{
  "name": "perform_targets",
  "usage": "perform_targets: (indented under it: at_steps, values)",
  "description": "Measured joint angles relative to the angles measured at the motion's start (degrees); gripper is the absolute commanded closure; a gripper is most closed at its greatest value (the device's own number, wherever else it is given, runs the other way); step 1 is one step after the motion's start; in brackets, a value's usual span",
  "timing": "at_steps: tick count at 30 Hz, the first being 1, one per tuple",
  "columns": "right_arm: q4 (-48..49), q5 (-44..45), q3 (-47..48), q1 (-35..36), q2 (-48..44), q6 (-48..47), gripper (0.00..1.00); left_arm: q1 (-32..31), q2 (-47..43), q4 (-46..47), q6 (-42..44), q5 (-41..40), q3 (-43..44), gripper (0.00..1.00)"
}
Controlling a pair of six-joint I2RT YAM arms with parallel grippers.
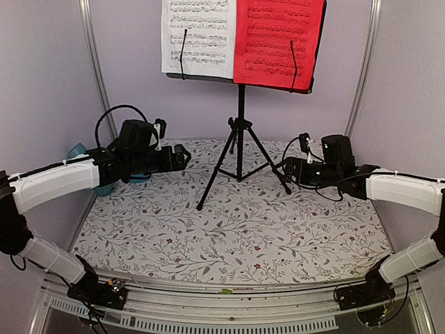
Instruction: Set up the instrument practice props
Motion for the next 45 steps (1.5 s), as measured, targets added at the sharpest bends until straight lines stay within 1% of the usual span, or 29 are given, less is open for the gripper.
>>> perform_targets:
  at_steps: [4, 9, 15, 19, 24, 30, 38, 45]
  values:
    - [0.42, -1.36, -3.76, 0.13, -5.73, -0.11, 0.01, 4.81, -3.28, -3.5, -1.53, -6.1, 0.66, 0.04]
    - [0.87, -4.59, -5.99, 0.26, -9.57, -0.11, 0.01, 12.98, -2.34, -8.13, -1.31, -10.08, 4.76, 0.04]
    - [0.96, -6.21, -6.82, 0.26, -12.17, -0.39, 0.01, 22.71, 3.91, -9.49, 2.58, -9.62, 13.03, 0.04]
    - [1.33, -6.84, -7.34, 0.26, -12.66, -0.48, 0.01, 27.15, 8.92, -9.18, 5.9, -8.22, 16.94, 0.04]
    - [2.51, -7.52, -8.98, 0.26, -13.11, -0.28, 0.01, 29.77, 14.47, -7.37, 10.38, -6.34, 18.6, 0.04]
    - [4.98, -7.63, -10.12, 0.26, -13.2, 0.09, 0.01, 30.84, 18.05, -2.69, 14.62, -3.72, 18.34, 0.04]
    - [6.8, -7.63, -10.08, 0.28, -12.33, 0.66, 0.01, 32.72, 25.64, 1.36, 15.67, -2.82, 18.75, 0.06]
    - [6.23, -8.74, -10.08, 0.68, -13.51, 2.05, 0.01, 32.85, 29.49, 4.76, 16.11, -1.55, 18.73, 0.07]
